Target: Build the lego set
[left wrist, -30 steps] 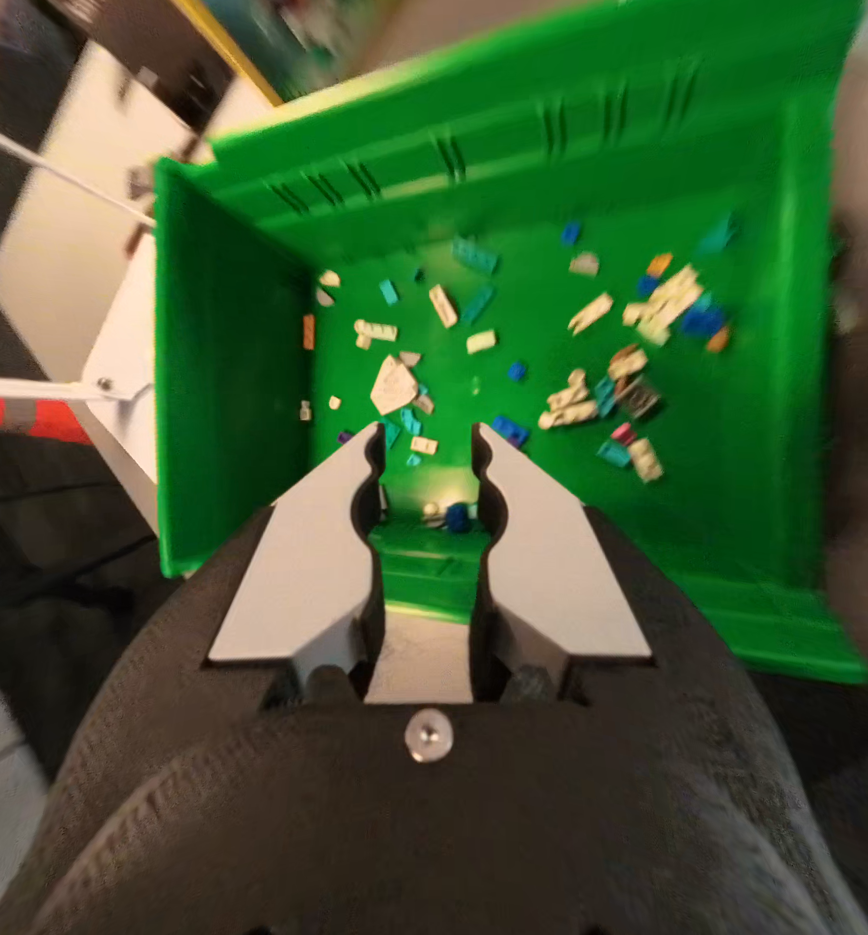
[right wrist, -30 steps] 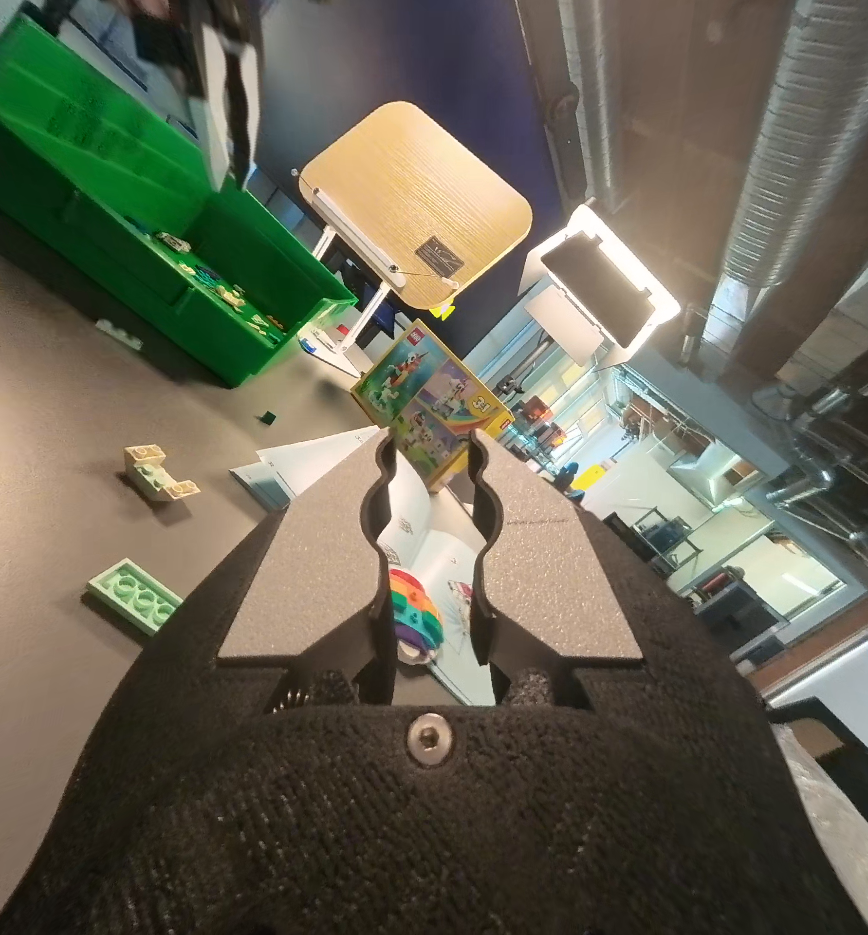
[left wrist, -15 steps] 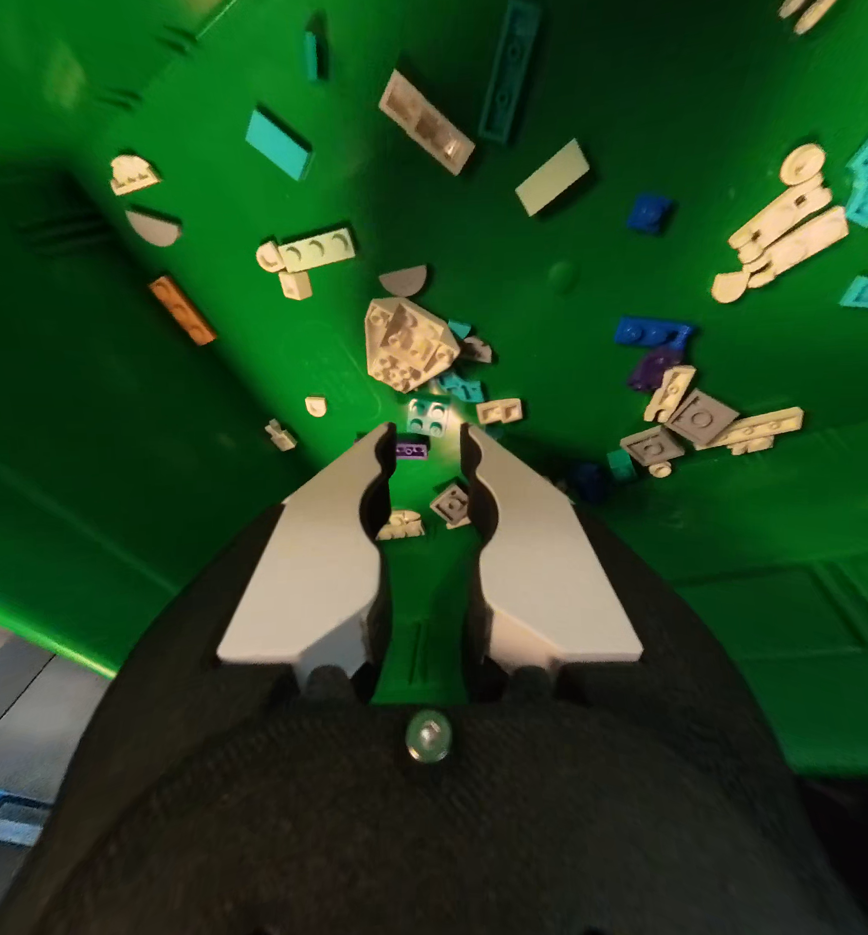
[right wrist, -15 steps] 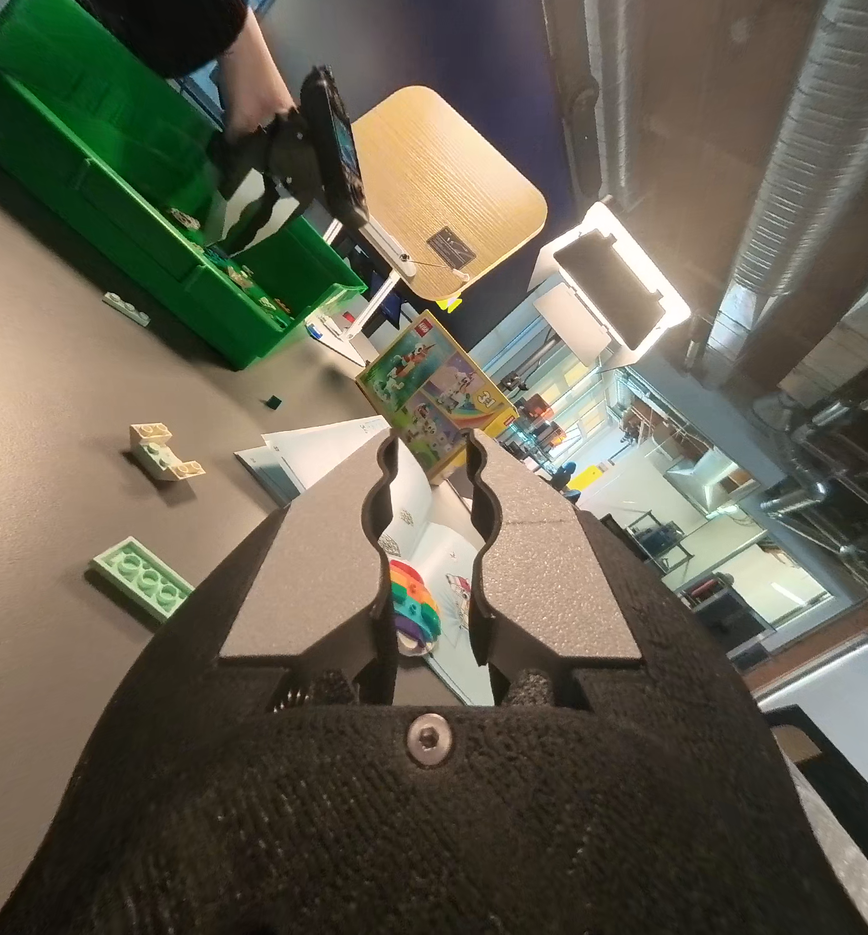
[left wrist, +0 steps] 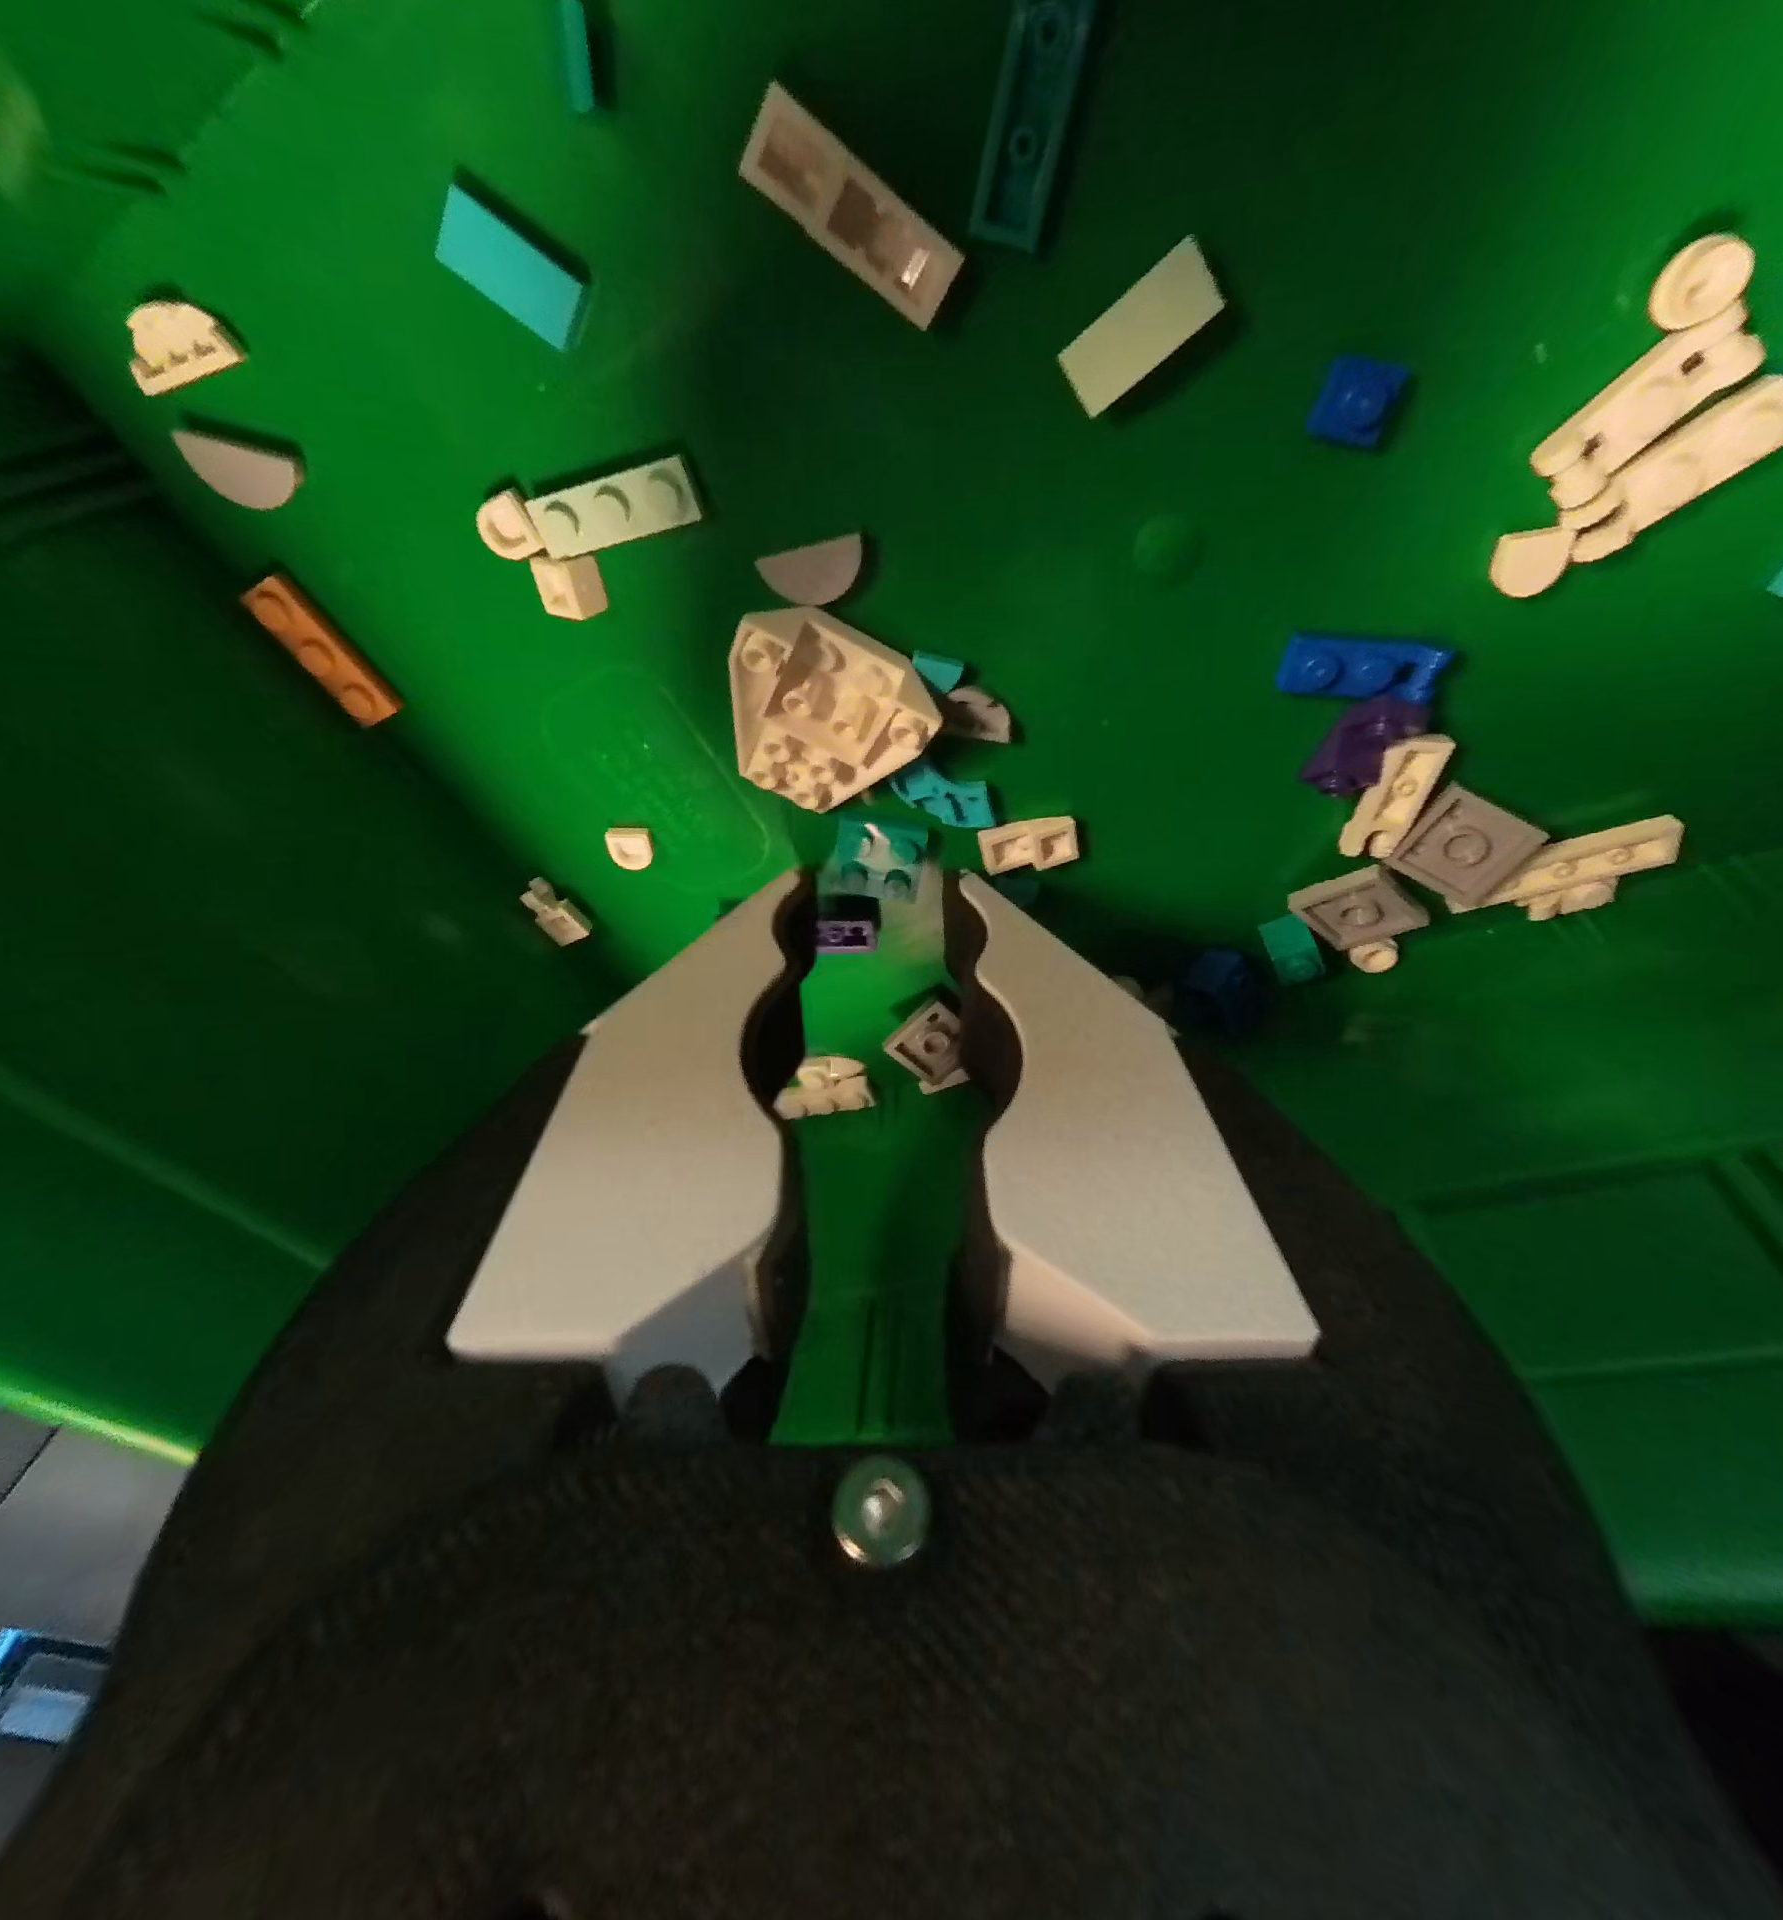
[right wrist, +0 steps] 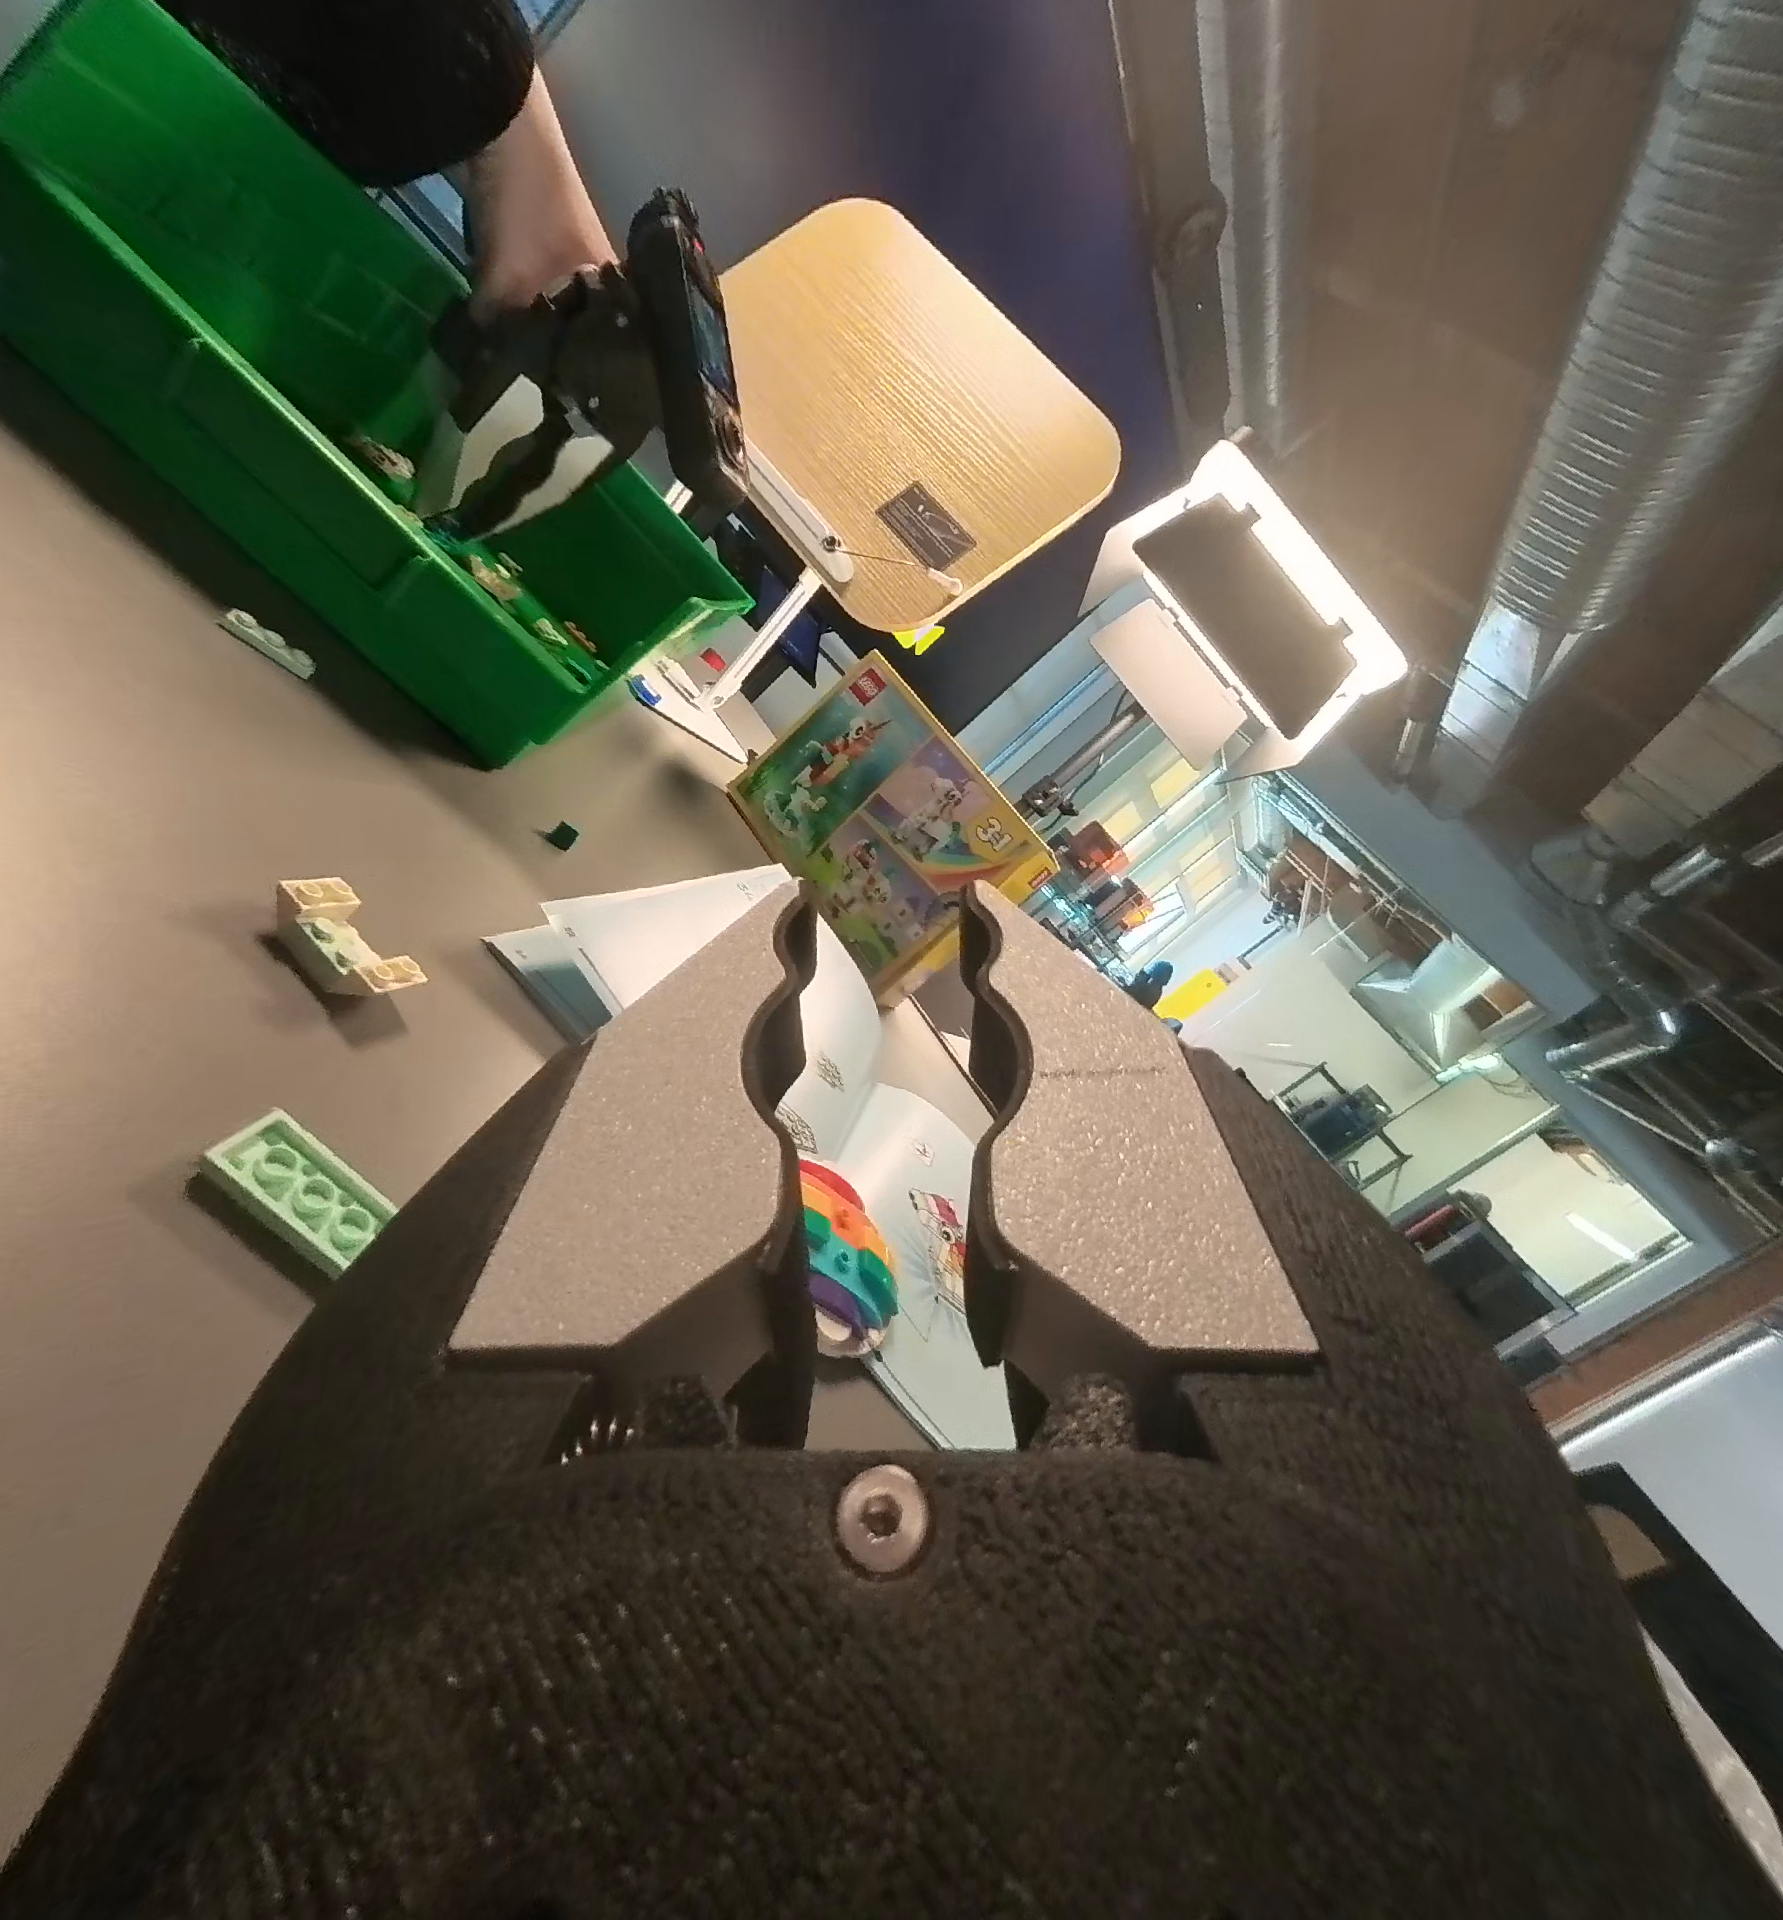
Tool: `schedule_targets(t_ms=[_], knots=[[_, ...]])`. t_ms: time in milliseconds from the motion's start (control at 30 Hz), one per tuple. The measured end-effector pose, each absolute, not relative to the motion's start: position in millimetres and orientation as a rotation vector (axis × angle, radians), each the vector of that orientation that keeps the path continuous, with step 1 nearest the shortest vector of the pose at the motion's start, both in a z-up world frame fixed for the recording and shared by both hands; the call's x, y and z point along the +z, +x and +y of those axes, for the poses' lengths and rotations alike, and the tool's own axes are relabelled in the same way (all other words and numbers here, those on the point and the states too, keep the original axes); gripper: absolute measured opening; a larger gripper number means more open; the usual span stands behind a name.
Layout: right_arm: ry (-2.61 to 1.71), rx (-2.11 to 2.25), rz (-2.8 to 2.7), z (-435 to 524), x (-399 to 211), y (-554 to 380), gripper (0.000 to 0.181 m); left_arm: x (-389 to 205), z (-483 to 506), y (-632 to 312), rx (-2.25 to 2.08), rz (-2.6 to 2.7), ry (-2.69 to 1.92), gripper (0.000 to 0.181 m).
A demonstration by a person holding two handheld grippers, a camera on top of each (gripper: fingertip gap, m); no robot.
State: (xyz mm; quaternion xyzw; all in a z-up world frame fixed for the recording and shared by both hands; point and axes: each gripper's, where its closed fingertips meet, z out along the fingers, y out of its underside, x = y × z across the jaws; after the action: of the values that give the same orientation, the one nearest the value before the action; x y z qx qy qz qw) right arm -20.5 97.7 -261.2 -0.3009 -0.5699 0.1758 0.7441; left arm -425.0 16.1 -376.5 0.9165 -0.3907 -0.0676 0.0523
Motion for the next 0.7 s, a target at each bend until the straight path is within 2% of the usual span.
schedule_targets(t_ms=[133,267,433,533,700], knots=[[-0.648,0.383,-1.251,95.0,-260.3,-20.0,0.025,-375.4,18.9,-427.2,-0.269,-1.216,2.797,0.029],[-0.642,0.382,-1.252,94.0,-259.7,-19.9,0.025,-377.1,18.9,-420.4,-0.190,-1.295,2.810,0.015],[-0.633,0.384,-1.255,91.5,-259.3,-20.3,0.025,-373.7,20.0,-423.3,-0.173,-1.238,2.881,0.015],[-0.623,0.388,-1.255,89.0,-258.3,-21.0,0.025,-348.0,25.4,-414.0,-0.240,-1.263,3.002,0.015],[-0.592,0.403,-1.253,81.0,-253.3,-20.5,0.024,-269.2,30.5,-341.1,-0.093,-1.463,3.267,0.015]])
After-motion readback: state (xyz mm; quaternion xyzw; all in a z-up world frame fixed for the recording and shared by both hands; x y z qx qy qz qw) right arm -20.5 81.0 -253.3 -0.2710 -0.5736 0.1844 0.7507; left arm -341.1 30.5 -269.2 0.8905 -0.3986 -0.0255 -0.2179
